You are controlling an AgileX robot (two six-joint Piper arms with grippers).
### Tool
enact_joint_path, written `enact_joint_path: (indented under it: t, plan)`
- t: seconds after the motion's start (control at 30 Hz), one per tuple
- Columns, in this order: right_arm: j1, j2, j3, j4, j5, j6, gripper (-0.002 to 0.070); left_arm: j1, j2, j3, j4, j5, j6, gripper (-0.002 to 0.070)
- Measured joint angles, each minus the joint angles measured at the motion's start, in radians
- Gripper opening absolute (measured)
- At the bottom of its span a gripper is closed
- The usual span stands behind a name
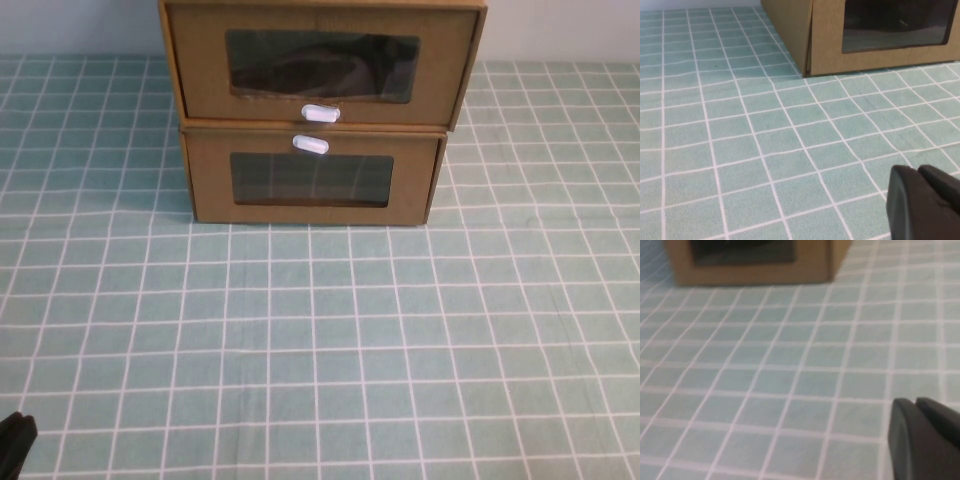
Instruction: Close the shoe box
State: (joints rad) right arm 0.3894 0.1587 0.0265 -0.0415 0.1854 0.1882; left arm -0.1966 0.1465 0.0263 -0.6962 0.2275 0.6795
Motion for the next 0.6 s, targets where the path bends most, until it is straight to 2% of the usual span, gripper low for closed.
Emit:
enact_joint_path:
  t: [0.1,0.23,0.43,0.6]
  plan:
    - [-0.163,-0.037,0.0,-0.016,-0.023,0.0,-0.0011,0.0,0.0,0.0,0.0,0.0,0.0,-0.0005]
    - [-0.301,-0.11,0.0,-0.022,0.026,0.0,-0.0011,0.0,0.0,0.0,0.0,0.0,0.0,-0.0005]
    - [-0.331,-0.166,0.0,-0.024,0.138,-0.027,-0.0011,0.0,-0.001,0.0,0.002,0.0,0.0,-0.0005]
    - [-0.333,-0.166,0.0,-0.006,0.155,-0.075,-0.0011,0.0,-0.001,0.0,0.002,0.0,0.0,-0.0005]
